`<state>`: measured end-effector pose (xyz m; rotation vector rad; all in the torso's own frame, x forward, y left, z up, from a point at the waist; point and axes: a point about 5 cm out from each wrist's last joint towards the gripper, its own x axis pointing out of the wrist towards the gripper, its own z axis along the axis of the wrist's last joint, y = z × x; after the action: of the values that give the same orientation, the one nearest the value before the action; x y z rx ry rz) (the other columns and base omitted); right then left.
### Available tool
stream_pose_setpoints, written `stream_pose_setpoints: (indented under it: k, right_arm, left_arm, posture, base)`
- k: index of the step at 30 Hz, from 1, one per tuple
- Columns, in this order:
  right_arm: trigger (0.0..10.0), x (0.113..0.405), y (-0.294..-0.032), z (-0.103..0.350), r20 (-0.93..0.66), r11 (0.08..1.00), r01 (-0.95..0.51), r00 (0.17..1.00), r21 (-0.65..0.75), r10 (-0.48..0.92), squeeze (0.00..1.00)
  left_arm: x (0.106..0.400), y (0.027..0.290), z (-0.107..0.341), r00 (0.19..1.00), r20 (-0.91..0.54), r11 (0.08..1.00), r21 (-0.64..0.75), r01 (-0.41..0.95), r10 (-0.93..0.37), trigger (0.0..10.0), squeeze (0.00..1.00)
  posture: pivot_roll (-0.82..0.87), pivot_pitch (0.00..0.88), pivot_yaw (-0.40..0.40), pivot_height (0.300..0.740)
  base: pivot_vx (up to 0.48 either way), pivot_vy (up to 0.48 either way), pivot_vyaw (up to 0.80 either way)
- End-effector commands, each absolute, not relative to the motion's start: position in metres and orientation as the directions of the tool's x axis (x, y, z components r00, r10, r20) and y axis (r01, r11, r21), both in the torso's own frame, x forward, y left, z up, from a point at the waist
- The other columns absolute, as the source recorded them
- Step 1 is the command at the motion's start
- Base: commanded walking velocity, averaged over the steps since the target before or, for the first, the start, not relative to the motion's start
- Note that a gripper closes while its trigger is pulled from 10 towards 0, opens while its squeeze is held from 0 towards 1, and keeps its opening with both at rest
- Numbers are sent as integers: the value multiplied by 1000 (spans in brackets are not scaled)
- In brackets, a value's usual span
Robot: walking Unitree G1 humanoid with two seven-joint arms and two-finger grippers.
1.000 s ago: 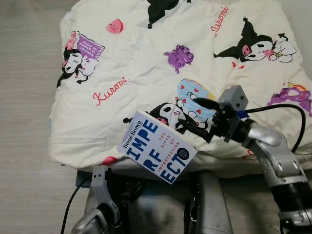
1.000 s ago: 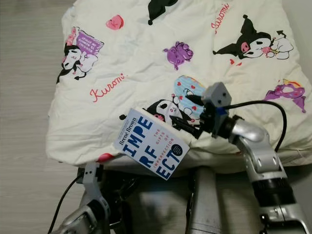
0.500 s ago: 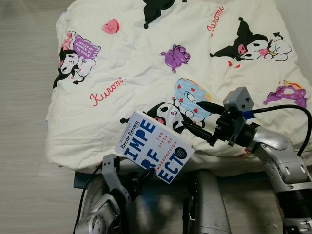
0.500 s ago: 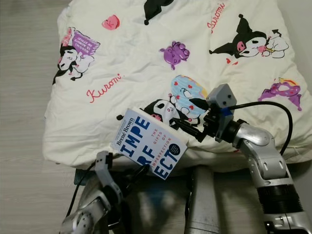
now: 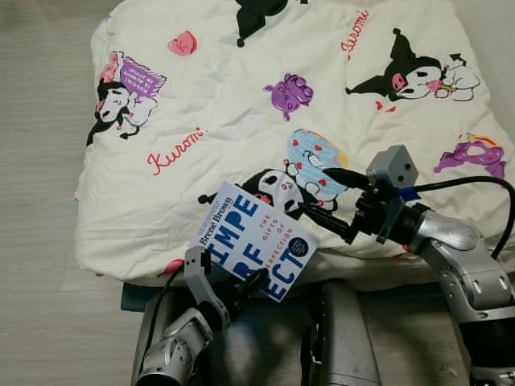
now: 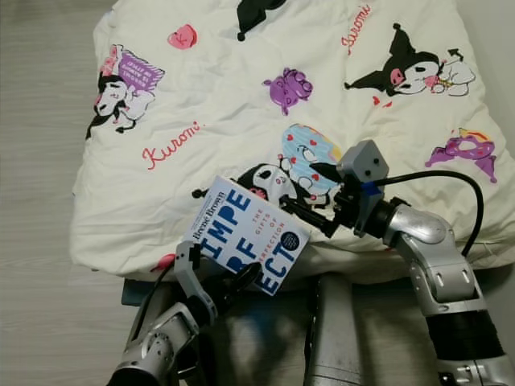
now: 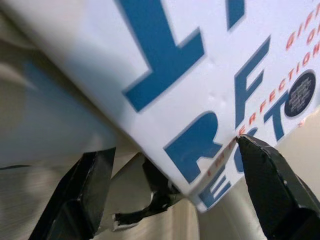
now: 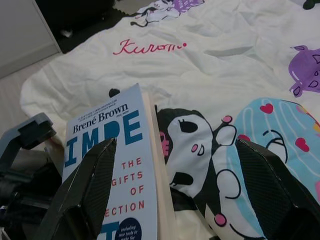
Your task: Clean up the room
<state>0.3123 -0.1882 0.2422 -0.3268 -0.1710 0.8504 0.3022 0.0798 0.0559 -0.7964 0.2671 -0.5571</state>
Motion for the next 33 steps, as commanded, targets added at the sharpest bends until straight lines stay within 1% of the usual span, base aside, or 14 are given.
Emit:
stream_pose_setpoints:
  k: [1,6,10,13,14,16,17,18,20,21,31,32,33]
  right_arm:
    - [10000,307,-185,237,-13,580,-726,628,-369,778,0]
    - [10000,306,-185,238,-15,575,-723,627,-382,779,0]
    - [10000,305,-186,239,-13,576,-720,629,-386,777,0]
    - [10000,305,-186,240,-13,575,-720,629,-390,778,0]
    - [10000,305,-186,240,-16,572,-721,627,-393,779,0]
    - [10000,305,-186,240,-16,572,-721,627,-393,779,0]
    - [10000,305,-186,240,-18,569,-721,625,-395,780,0]
    - [10000,306,-186,240,-19,567,-722,624,-397,781,0]
    - [10000,306,-185,240,-21,564,-722,623,-401,782,0]
    - [10000,307,-185,240,-23,562,-721,623,-404,782,0]
    - [10000,307,-184,240,-25,558,-719,622,-414,783,0]
    - [10000,306,-184,240,-25,557,-719,621,-416,783,0]
    - [10000,306,-184,240,-26,556,-718,621,-420,783,0]
  left_arm:
    - [295,77,45,837,-41,540,-781,314,-545,10000,0]
    - [293,76,45,842,-25,533,-784,318,-540,10000,0]
    - [289,80,41,859,-26,531,-796,292,-511,10000,0]
    - [287,80,41,858,-3,510,-806,302,-513,10000,0]
    - [287,77,46,846,30,481,-812,331,-532,10000,0]
    - [287,77,46,846,30,481,-812,331,-532,10000,0]
    - [287,74,51,832,64,456,-811,365,-551,9255,0]
    - [289,72,56,824,92,444,-807,391,-559,1020,0]
    - [290,72,60,820,110,437,-802,407,-562,1020,0]
    - [290,72,62,819,117,441,-795,416,-561,0,0]
    - [282,66,72,792,162,422,-773,473,-589,39,0]
    - [279,64,74,784,170,416,-771,483,-597,157,0]
    - [276,62,76,777,178,407,-769,493,-604,510,0]
  posture:
    - [-98,500,11,566]
    - [-96,503,14,566]
    - [-103,499,14,566]
    - [-104,495,10,566]
    - [-100,497,6,566]
    - [-100,497,6,566]
    - [-98,500,5,566]
    - [-97,498,3,566]
    - [-97,497,3,566]
    - [-95,493,2,566]
    - [-89,491,1,566]
    - [-90,488,-1,566]
    - [-89,488,0,566]
  base:
    - [0,0,0]
    - [0,0,0]
    - [0,0,0]
    - [0,0,0]
    - [0,0,0]
    - [0,0,0]
    - [0,0,0]
    - [0,0,0]
    - [0,0,0]
    - [0,0,0]
    - [0,0,0]
    - [0,0,0]
    - [0,0,0]
